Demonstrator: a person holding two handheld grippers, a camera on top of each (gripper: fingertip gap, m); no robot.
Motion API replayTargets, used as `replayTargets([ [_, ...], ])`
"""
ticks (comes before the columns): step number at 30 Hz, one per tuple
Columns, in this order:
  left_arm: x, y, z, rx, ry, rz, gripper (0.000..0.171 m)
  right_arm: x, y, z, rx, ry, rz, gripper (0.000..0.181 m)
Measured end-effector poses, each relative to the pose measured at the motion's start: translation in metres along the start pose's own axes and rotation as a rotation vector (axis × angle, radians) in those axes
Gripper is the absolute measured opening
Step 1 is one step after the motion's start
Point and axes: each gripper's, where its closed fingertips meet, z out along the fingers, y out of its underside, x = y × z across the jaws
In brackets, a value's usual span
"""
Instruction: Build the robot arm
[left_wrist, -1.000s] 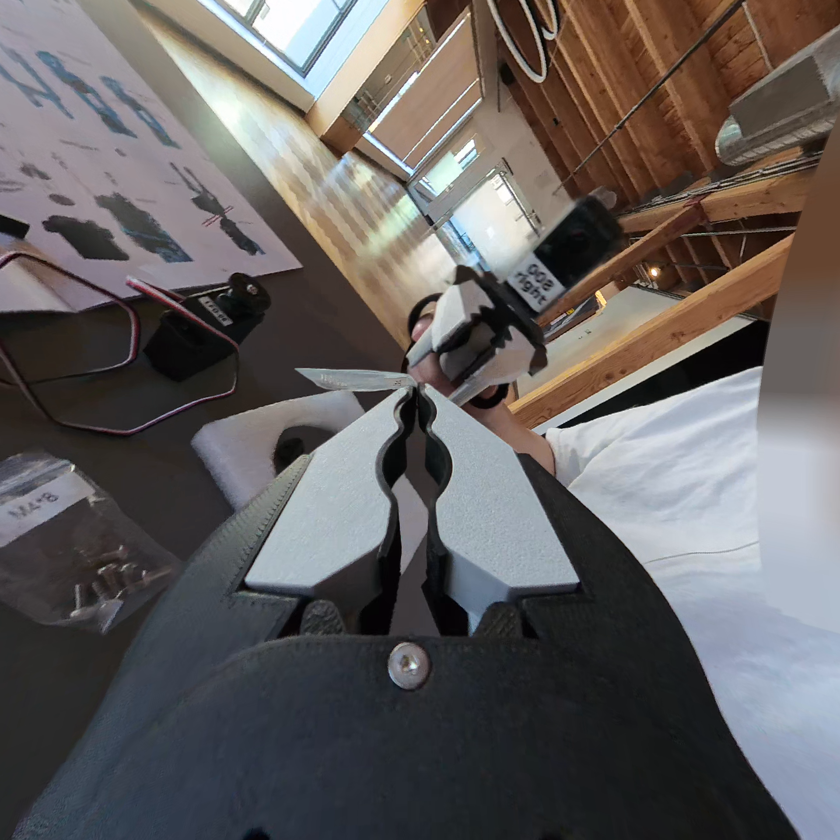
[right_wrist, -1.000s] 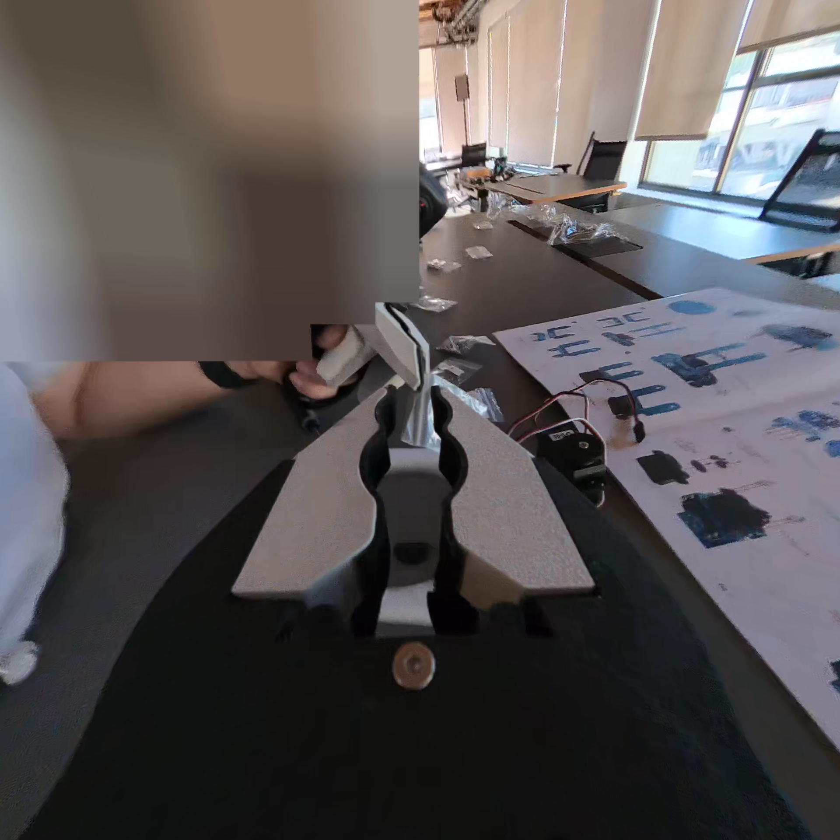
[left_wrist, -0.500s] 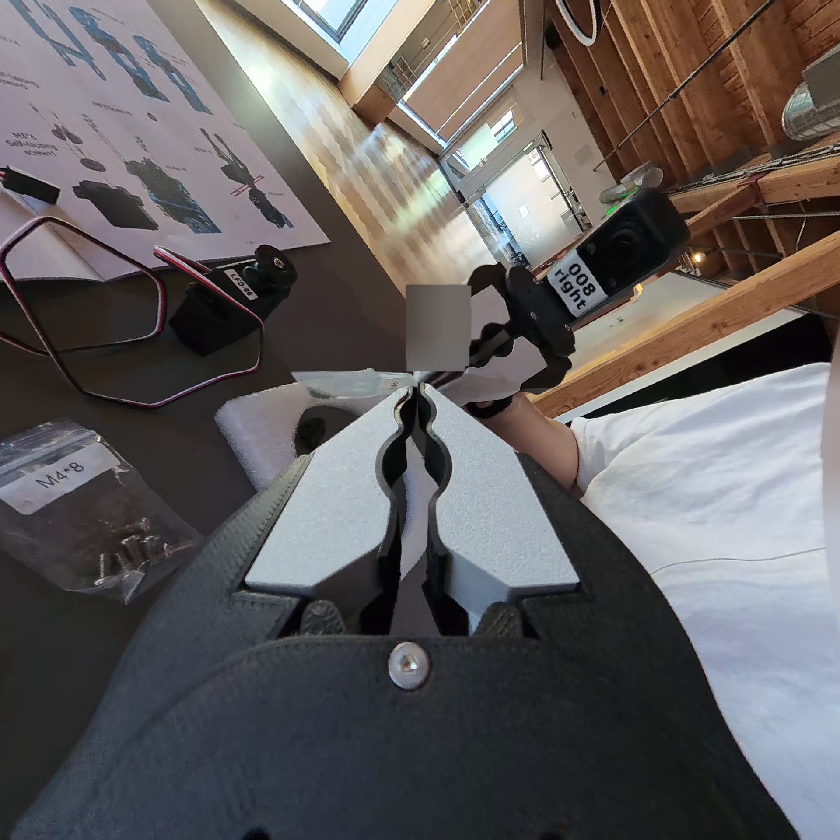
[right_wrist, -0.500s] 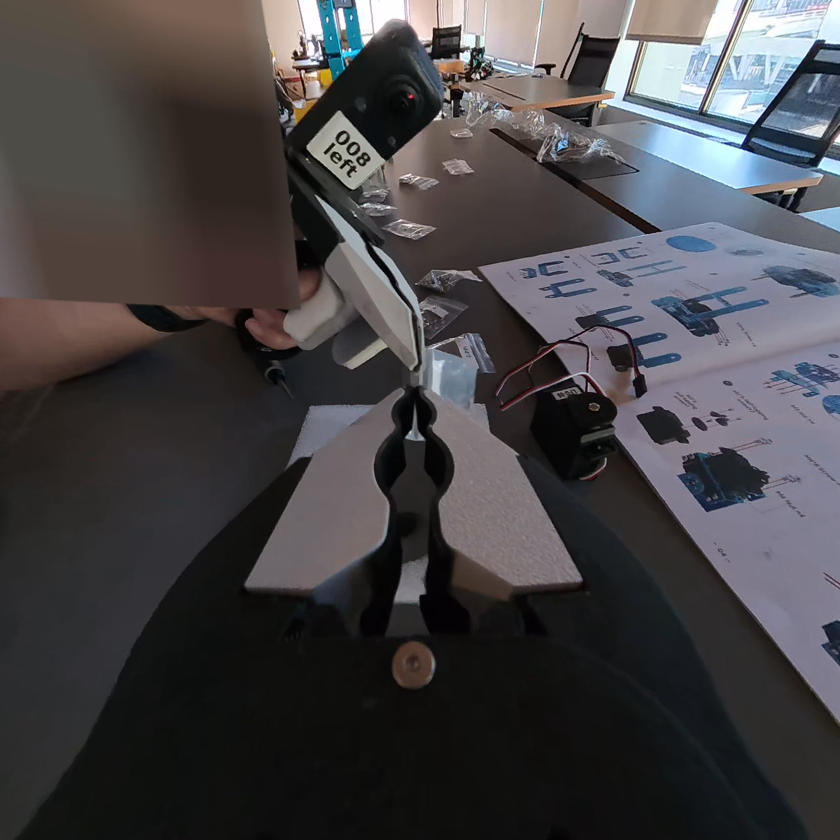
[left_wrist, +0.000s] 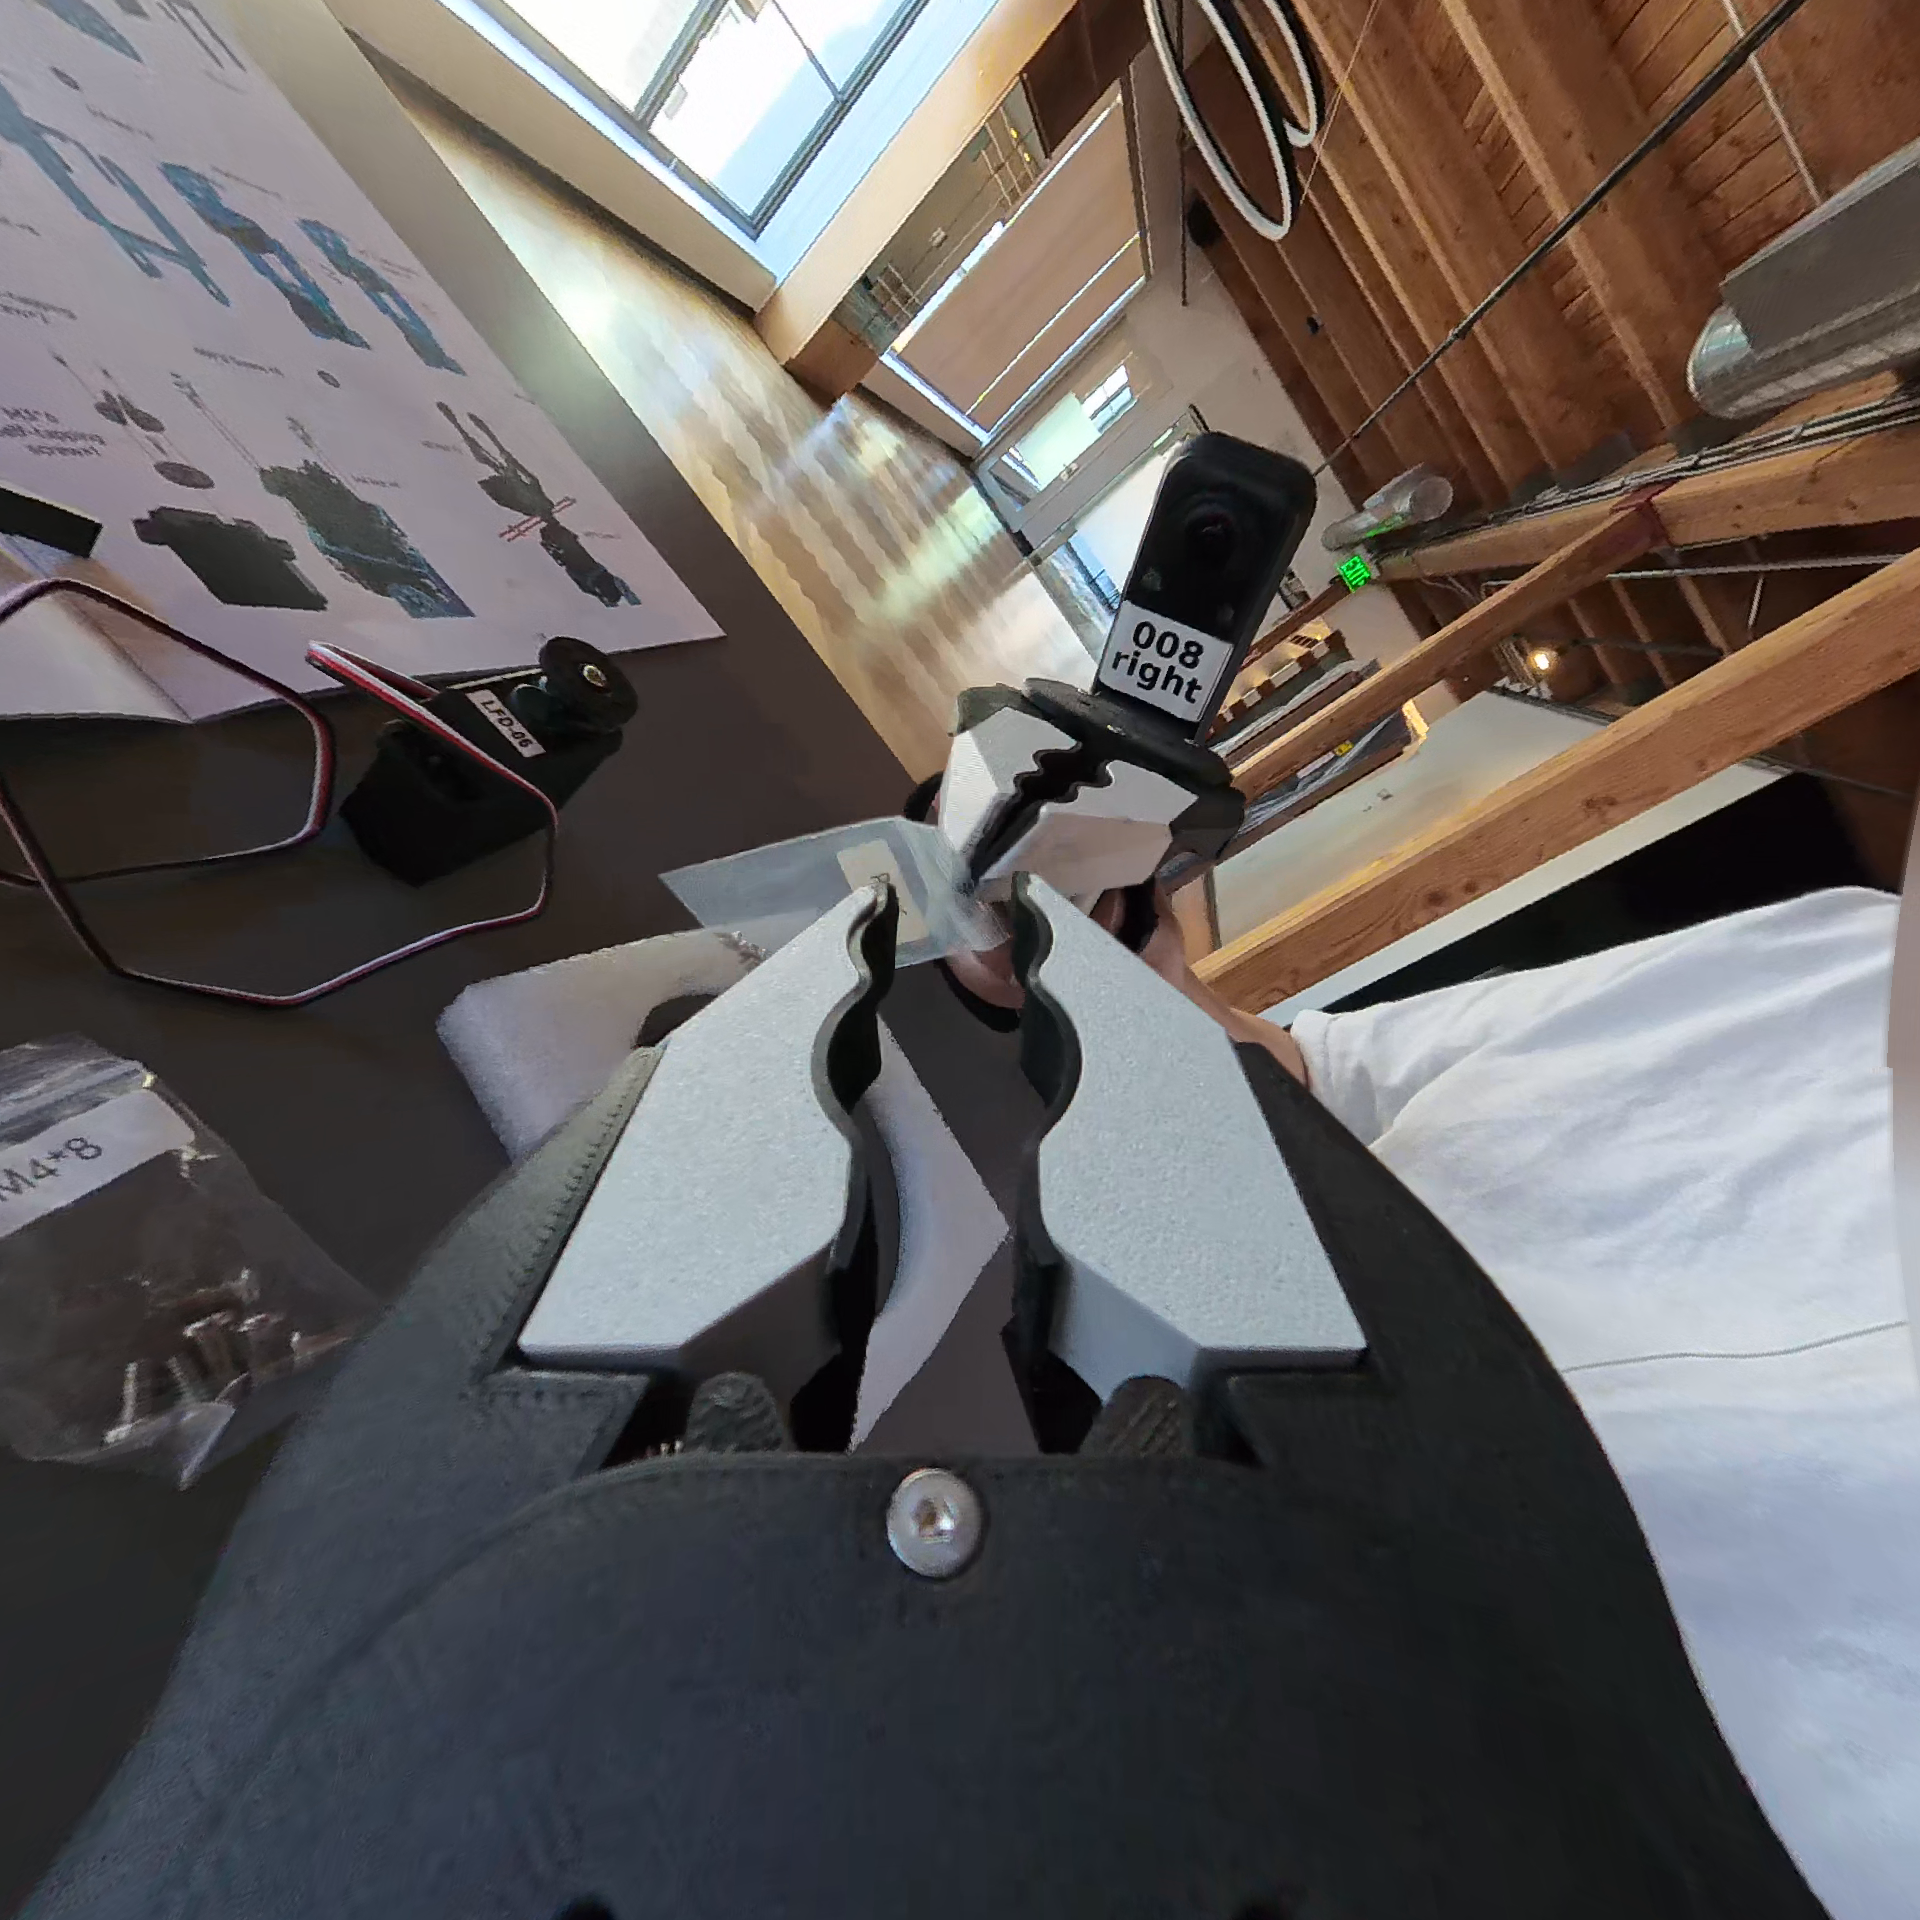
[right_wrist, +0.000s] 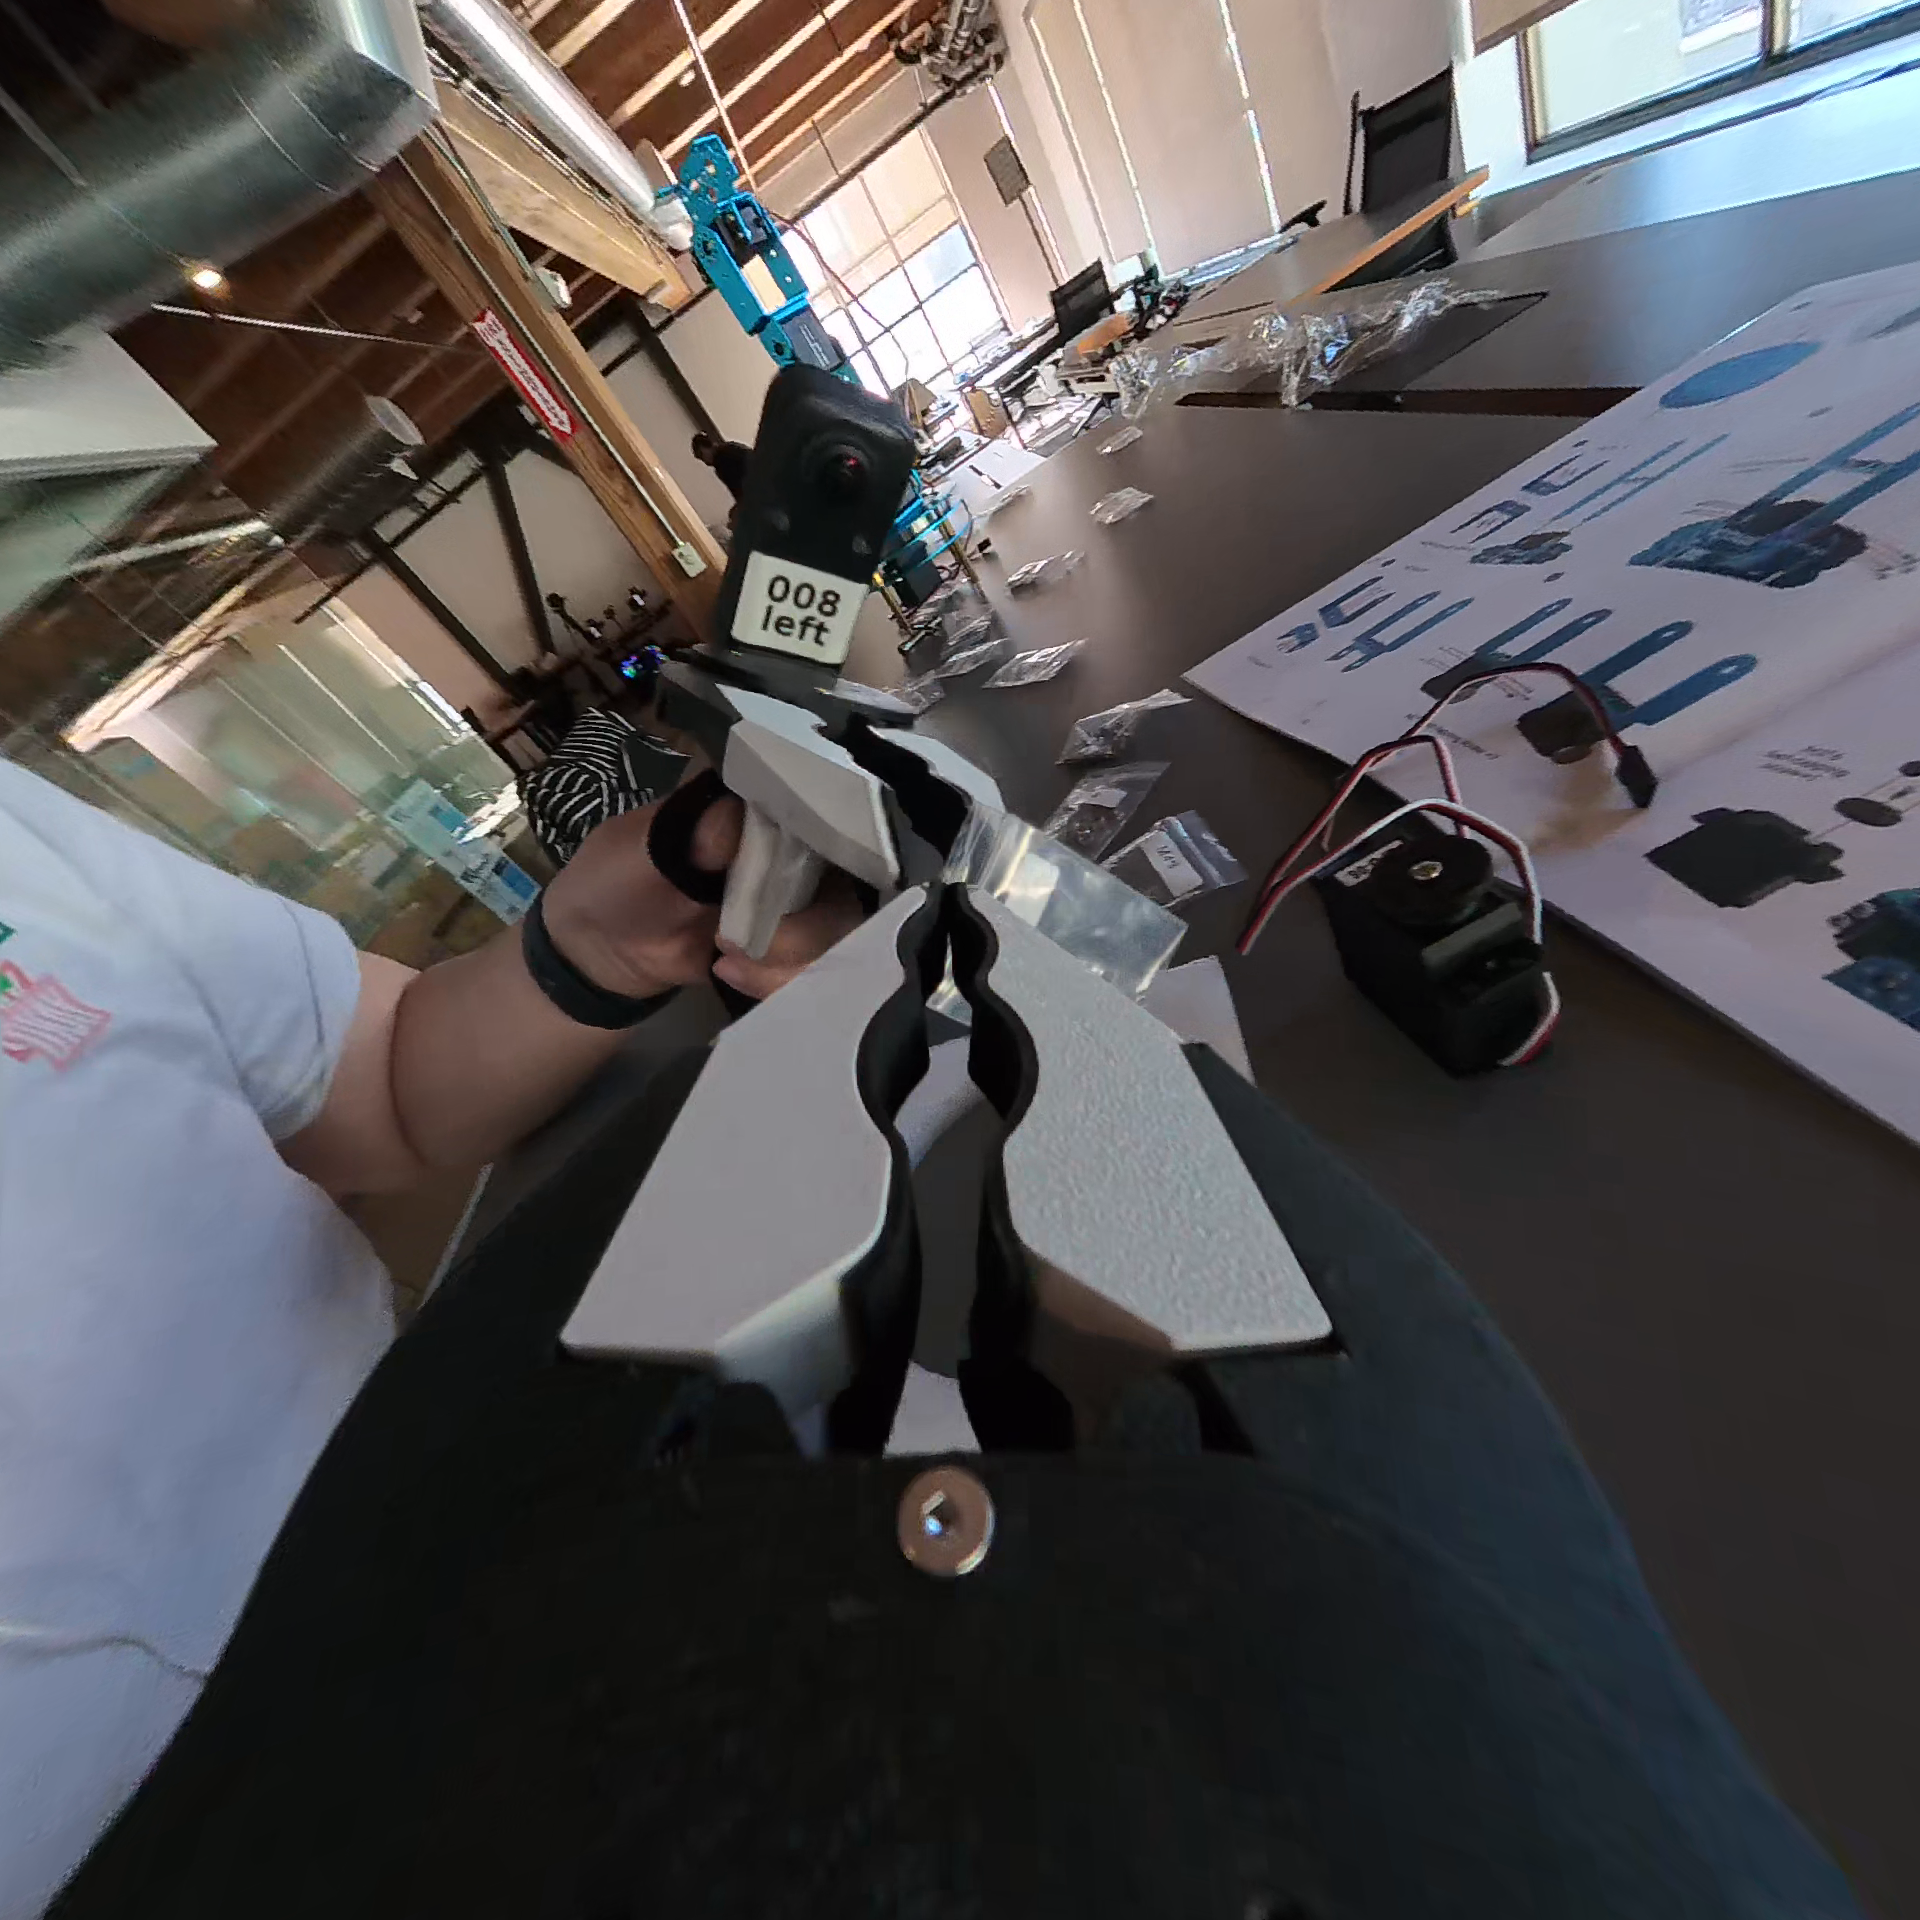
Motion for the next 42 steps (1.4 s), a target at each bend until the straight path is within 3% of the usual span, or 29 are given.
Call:
replayTargets([
  [7, 0.007, -0.003, 0.000, 0.030, 0.071, -0.026, 0.003, -0.005, -0.005, -0.001, 0.046, -0.126, 0.187, 0.000],
  [15, 0.009, -0.002, -0.001, 0.009, 0.088, -0.012, 0.000, -0.007, -0.005, -0.003, 0.056, -0.217, 0.333, 0.000],
  [18, 0.006, 0.000, 0.000, 0.000, 0.061, -0.013, 0.000, -0.005, -0.003, -0.002, 0.045, -0.184, 0.275, 0.000],
  [21, -0.003, 0.003, 0.000, -0.019, -0.003, 0.000, 0.000, -0.004, 0.001, 0.000, 0.007, -0.131, 0.191, 0.013],
  [29, -0.011, 0.011, 0.003, -0.055, -0.062, 0.006, 0.000, 0.008, 0.013, 0.003, -0.081, 0.040, 0.001, 0.013],
  [34, -0.013, 0.012, 0.002, -0.067, -0.090, 0.024, 0.000, 0.011, 0.017, 0.001, -0.111, 0.047, -0.007, 0.000],
  [42, -0.026, 0.019, -0.001, -0.132, -0.210, 0.102, 0.000, 0.026, 0.017, -0.004, -0.119, 0.158, -0.025, 0.000],
])
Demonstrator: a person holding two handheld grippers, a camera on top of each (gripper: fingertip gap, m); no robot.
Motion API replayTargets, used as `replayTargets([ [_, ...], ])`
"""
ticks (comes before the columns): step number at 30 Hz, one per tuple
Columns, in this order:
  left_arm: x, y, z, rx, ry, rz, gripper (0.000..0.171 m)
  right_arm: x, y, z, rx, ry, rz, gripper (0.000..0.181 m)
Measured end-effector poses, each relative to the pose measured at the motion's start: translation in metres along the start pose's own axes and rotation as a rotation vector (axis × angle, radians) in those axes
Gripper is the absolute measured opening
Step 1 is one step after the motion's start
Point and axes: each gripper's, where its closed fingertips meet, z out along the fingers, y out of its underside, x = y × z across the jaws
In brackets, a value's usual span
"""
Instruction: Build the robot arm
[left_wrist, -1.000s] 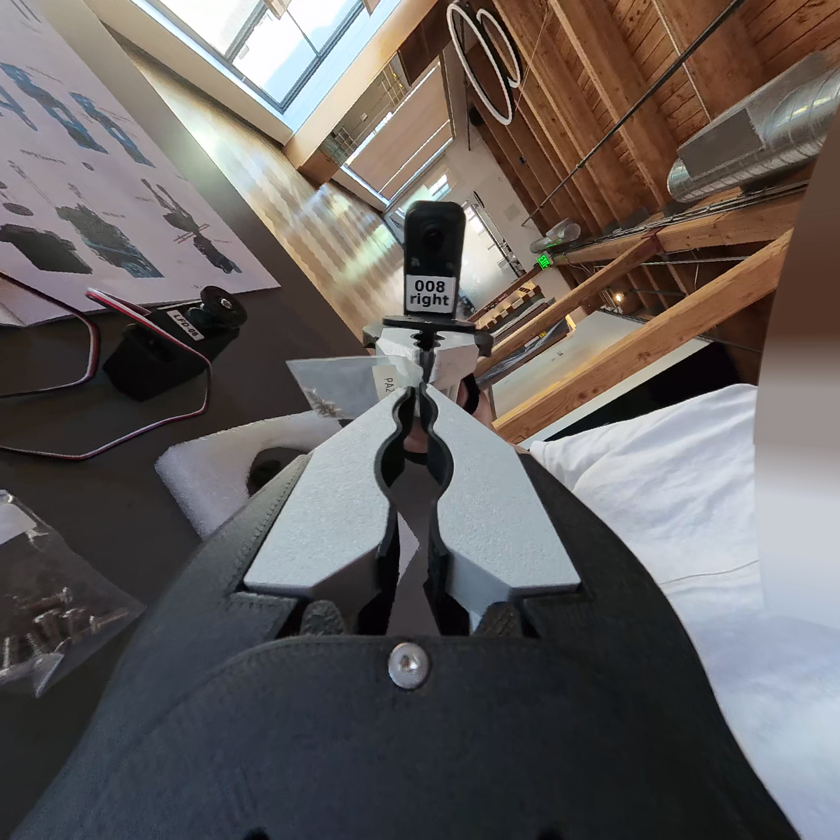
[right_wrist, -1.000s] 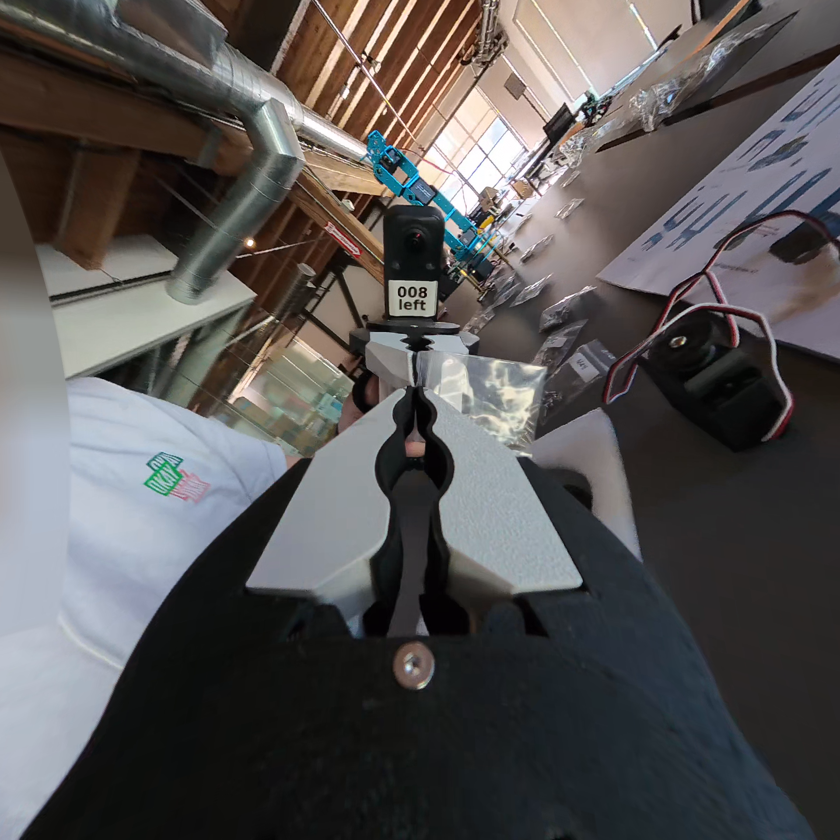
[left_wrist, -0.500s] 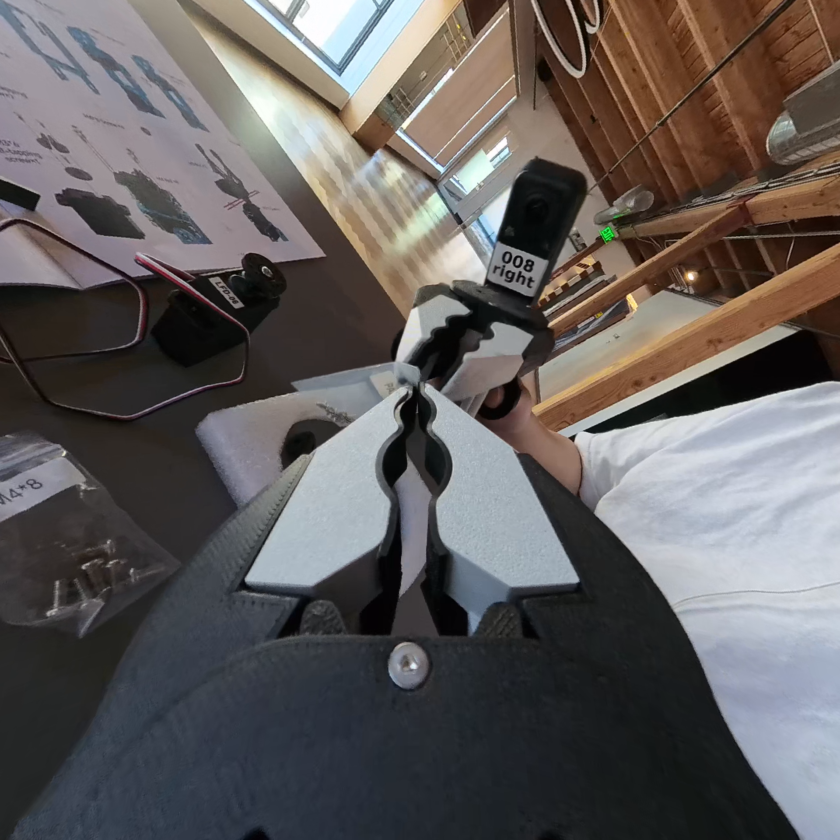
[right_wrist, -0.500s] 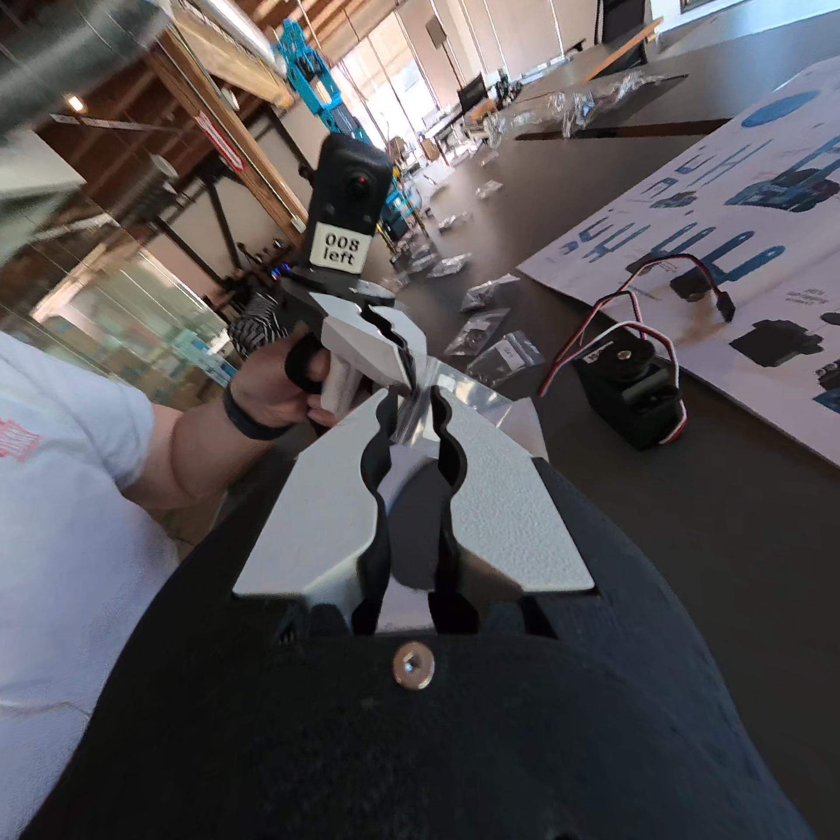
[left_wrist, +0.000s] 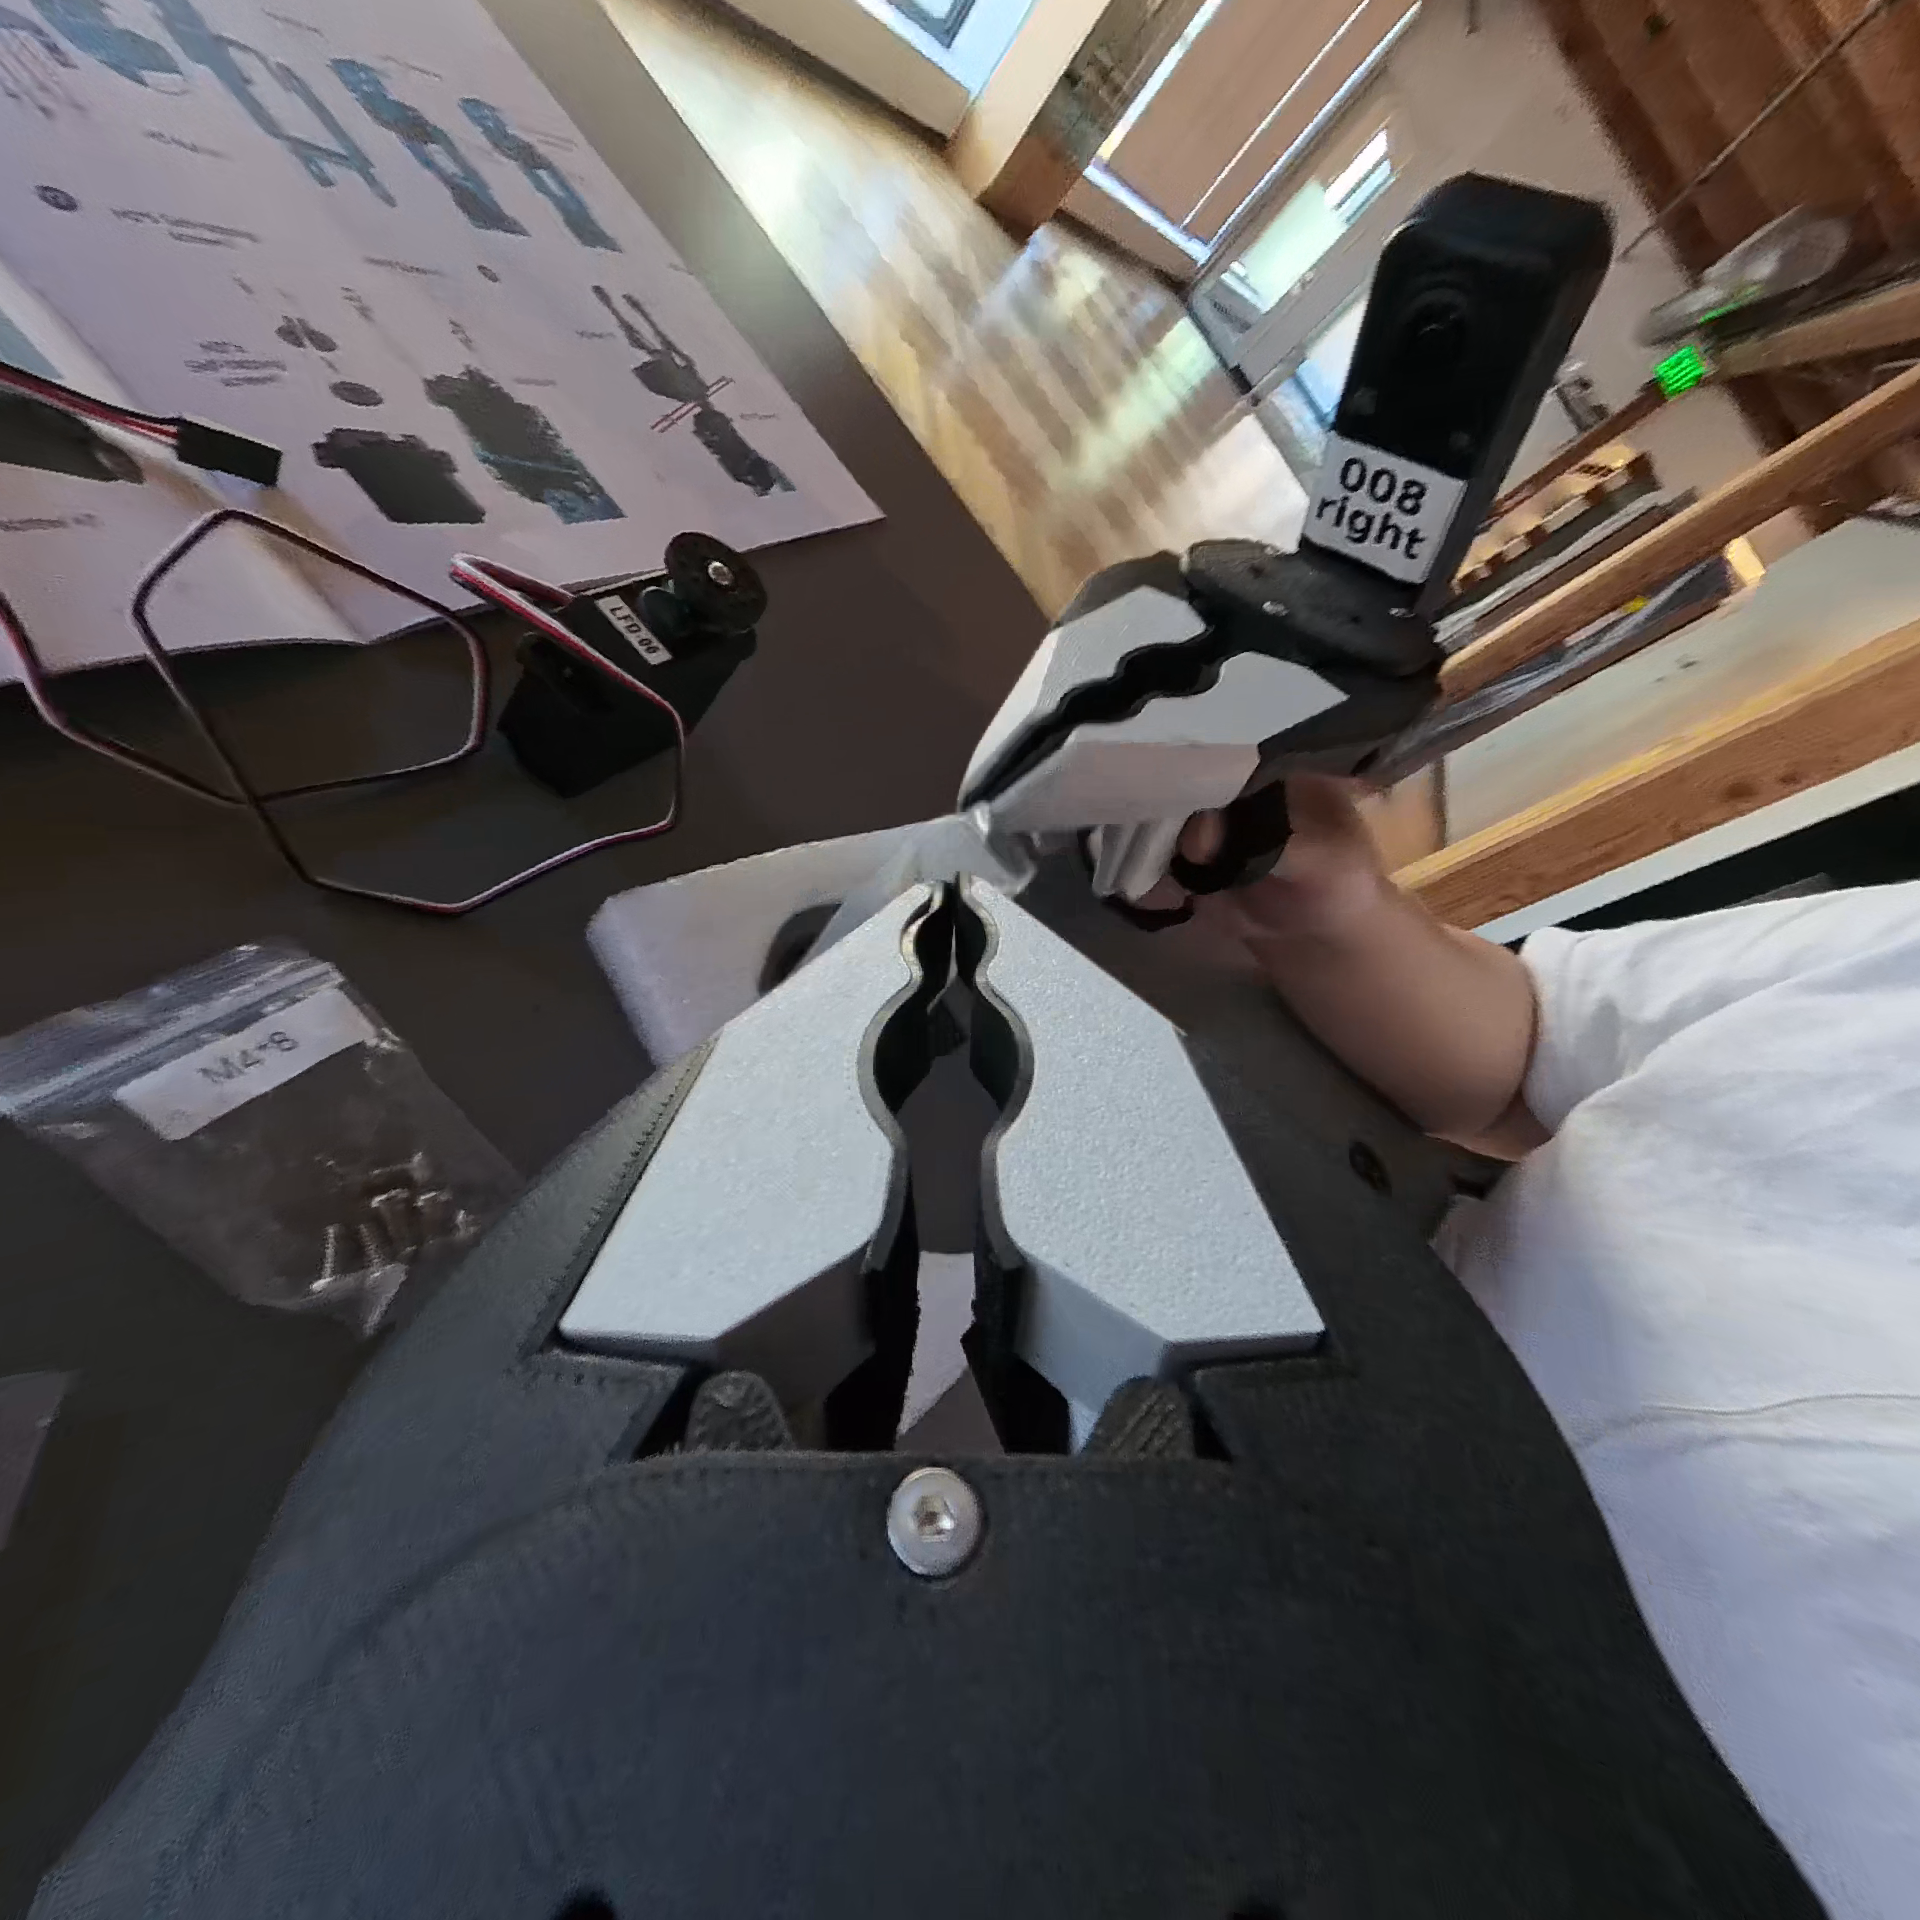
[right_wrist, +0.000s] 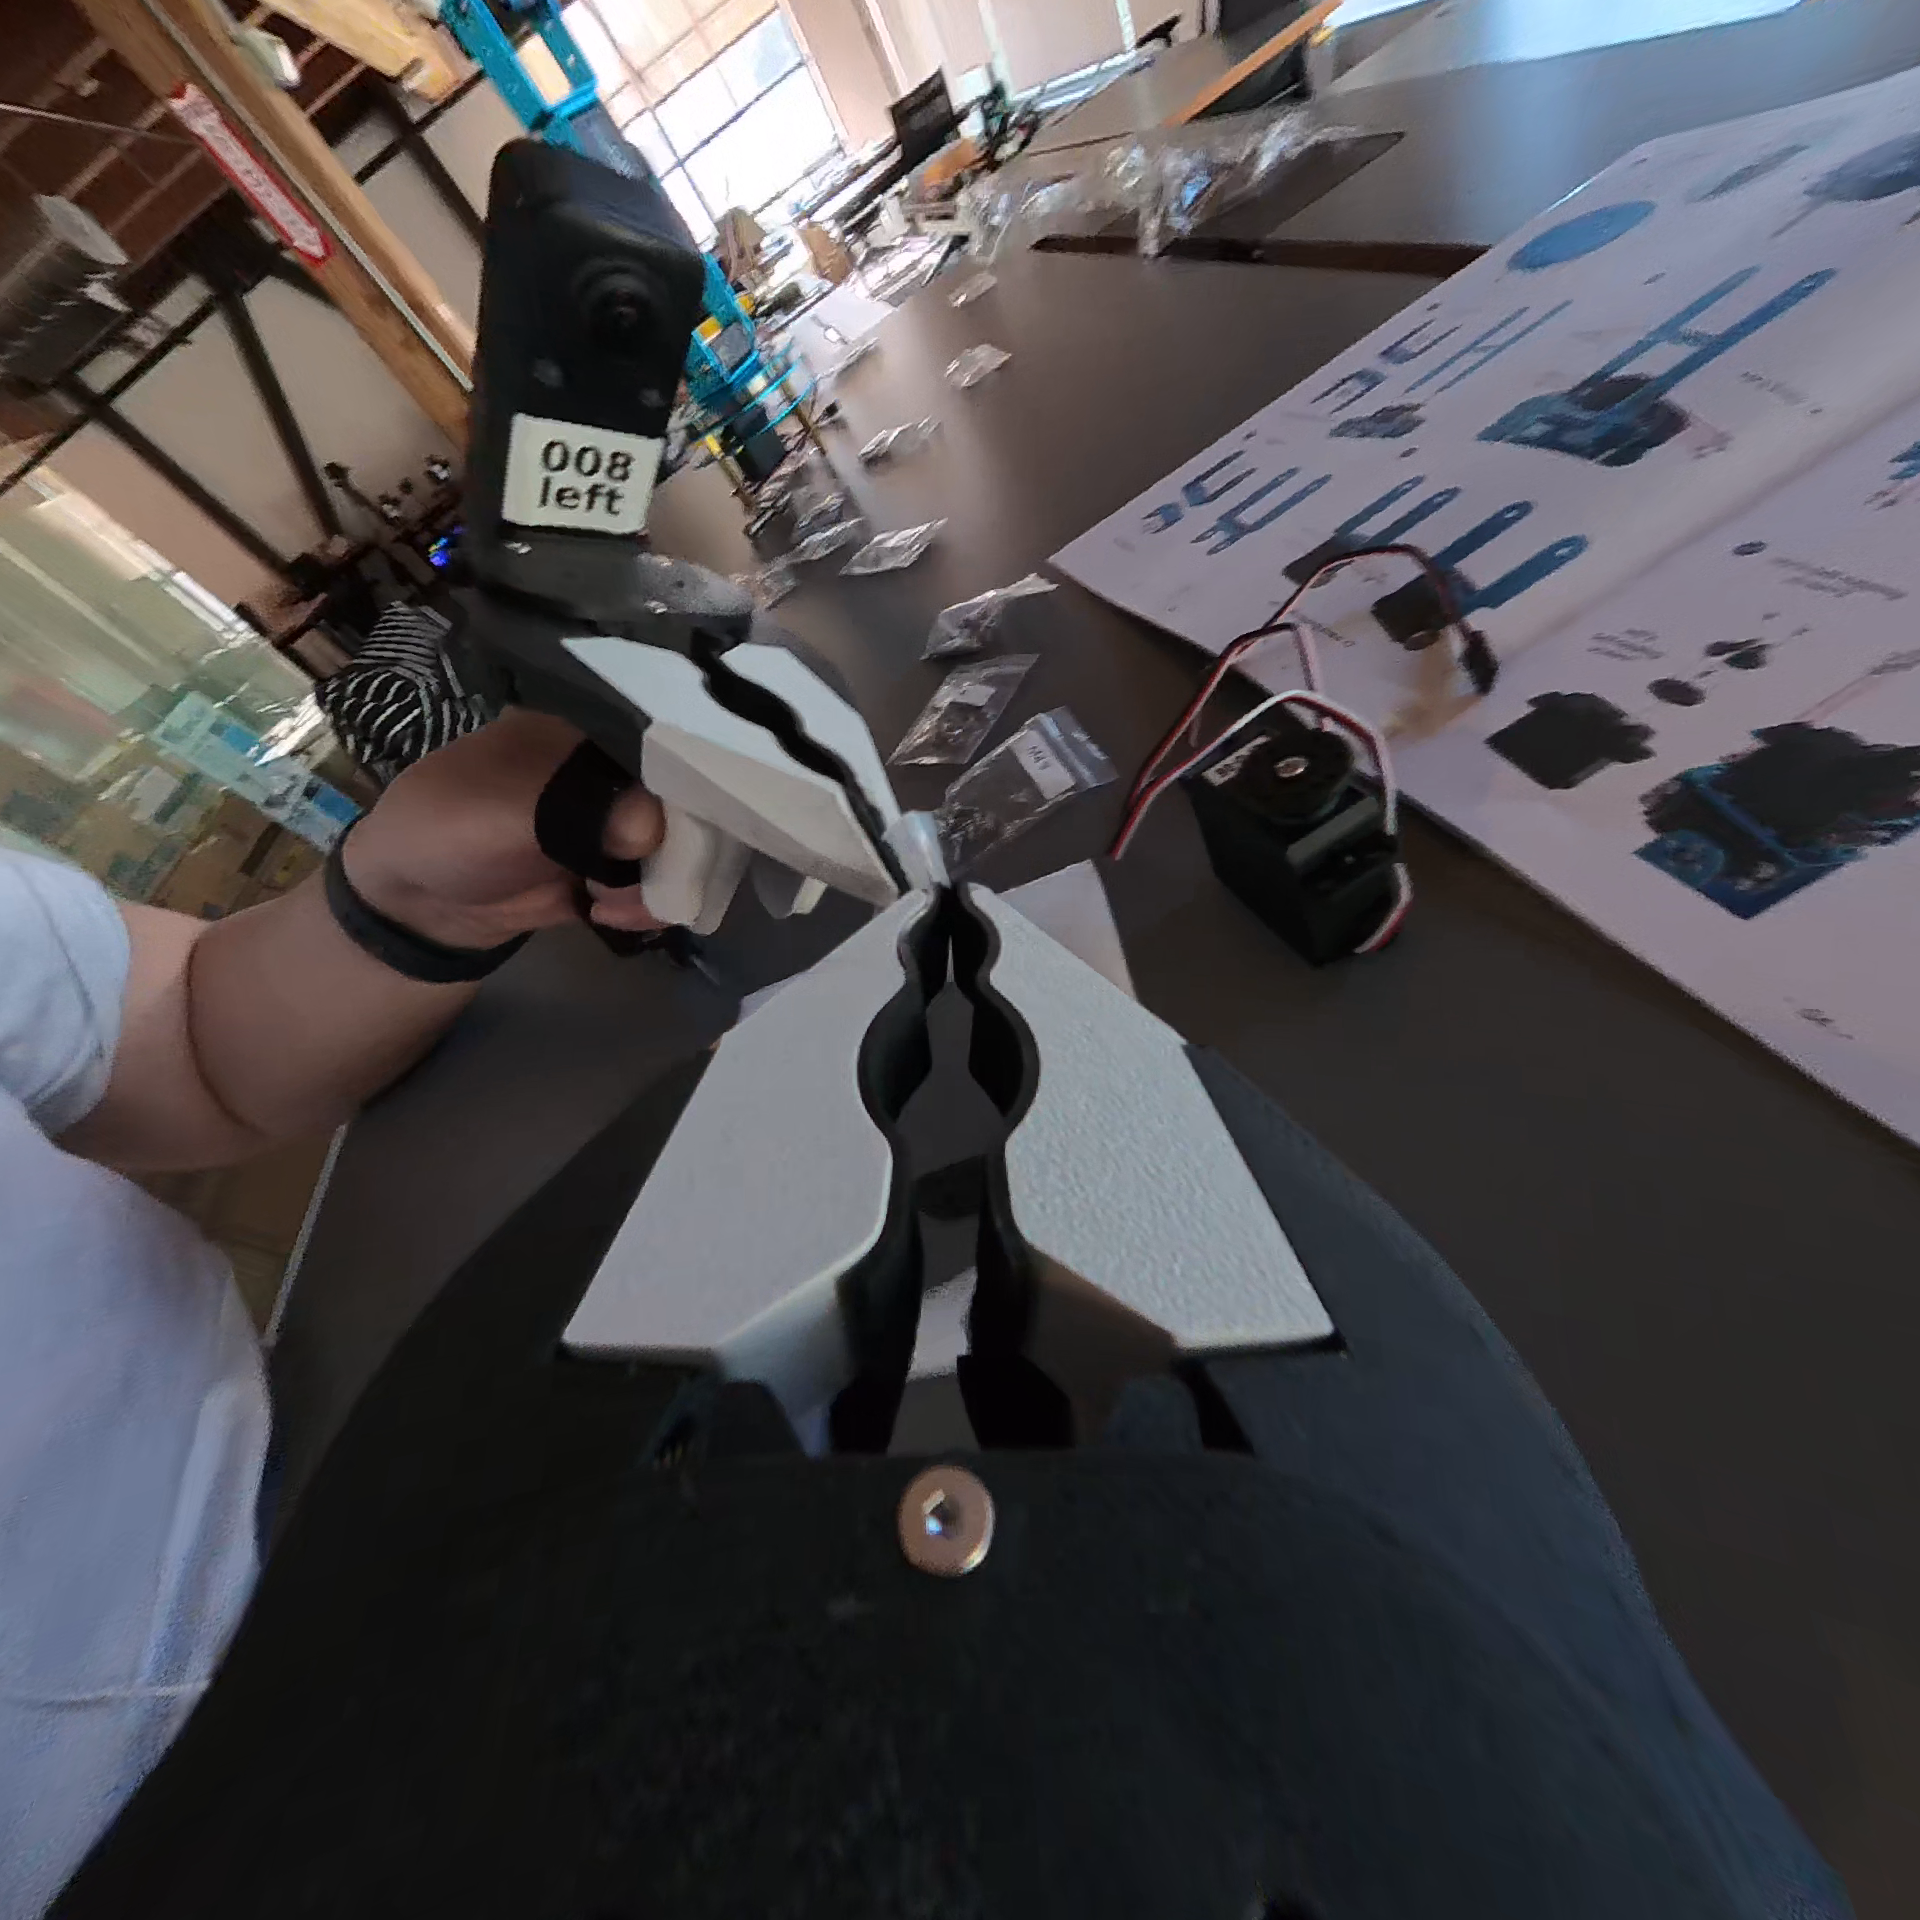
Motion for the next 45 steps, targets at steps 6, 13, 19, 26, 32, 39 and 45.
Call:
replayTargets([
  [6, -0.003, 0.001, -0.002, -0.011, -0.040, -0.006, 0.000, 0.003, -0.002, -0.001, 0.022, 0.040, 0.010, 0.000],
  [13, -0.002, 0.000, -0.003, -0.028, -0.122, 0.118, 0.000, -0.009, 0.005, 0.009, -0.024, -0.007, 0.035, 0.006],
  [19, 0.000, 0.001, -0.004, -0.058, -0.205, 0.206, 0.000, -0.012, 0.014, 0.017, -0.100, 0.084, -0.073, 0.013],
  [26, 0.003, 0.004, -0.009, -0.111, -0.261, 0.266, 0.000, -0.006, 0.008, 0.017, -0.081, 0.161, -0.099, 0.003],
  [32, 0.009, -0.005, -0.016, -0.095, -0.234, 0.363, 0.000, -0.014, 0.004, 0.019, -0.075, -0.001, 0.066, 0.001],
  [39, 0.010, -0.042, -0.048, 0.119, -0.166, 0.324, 0.022, -0.016, -0.006, 0.001, 0.015, -0.256, 0.412, 0.000],
  [45, 0.020, -0.015, -0.034, -0.019, 0.190, 0.009, 0.030, -0.030, -0.022, -0.007, 0.114, -0.346, 0.438, 0.000],
])
